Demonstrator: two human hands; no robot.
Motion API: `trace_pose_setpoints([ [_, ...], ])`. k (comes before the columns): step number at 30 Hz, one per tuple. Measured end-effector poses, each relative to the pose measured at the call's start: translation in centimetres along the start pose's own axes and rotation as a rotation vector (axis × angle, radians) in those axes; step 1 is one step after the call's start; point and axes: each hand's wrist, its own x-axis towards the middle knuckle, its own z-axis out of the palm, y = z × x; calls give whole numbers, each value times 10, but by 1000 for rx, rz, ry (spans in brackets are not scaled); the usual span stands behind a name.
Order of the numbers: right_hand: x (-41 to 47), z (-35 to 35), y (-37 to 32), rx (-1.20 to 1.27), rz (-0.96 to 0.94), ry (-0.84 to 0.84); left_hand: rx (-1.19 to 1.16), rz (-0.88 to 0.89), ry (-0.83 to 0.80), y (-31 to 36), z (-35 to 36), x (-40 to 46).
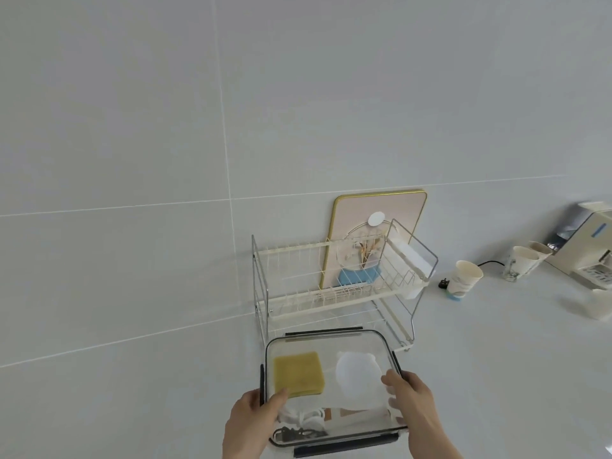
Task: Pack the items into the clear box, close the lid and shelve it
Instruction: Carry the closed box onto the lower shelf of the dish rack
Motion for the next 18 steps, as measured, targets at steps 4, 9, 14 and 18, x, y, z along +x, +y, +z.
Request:
trace_pose_setpoints([
  [4, 47, -2, -14, 11, 8, -71, -109, -56, 62, 14, 37, 22],
  [9, 92, 12, -29, 4, -8, -143, -158, -82, 119, 25, 59, 54],
  [14, 125, 32, -35, -21, 2, -194, -236, -98, 210, 26, 73, 74],
  [18, 148, 46, -38, -24, 12, -234, -363, -105, 265, 38, 87, 74],
])
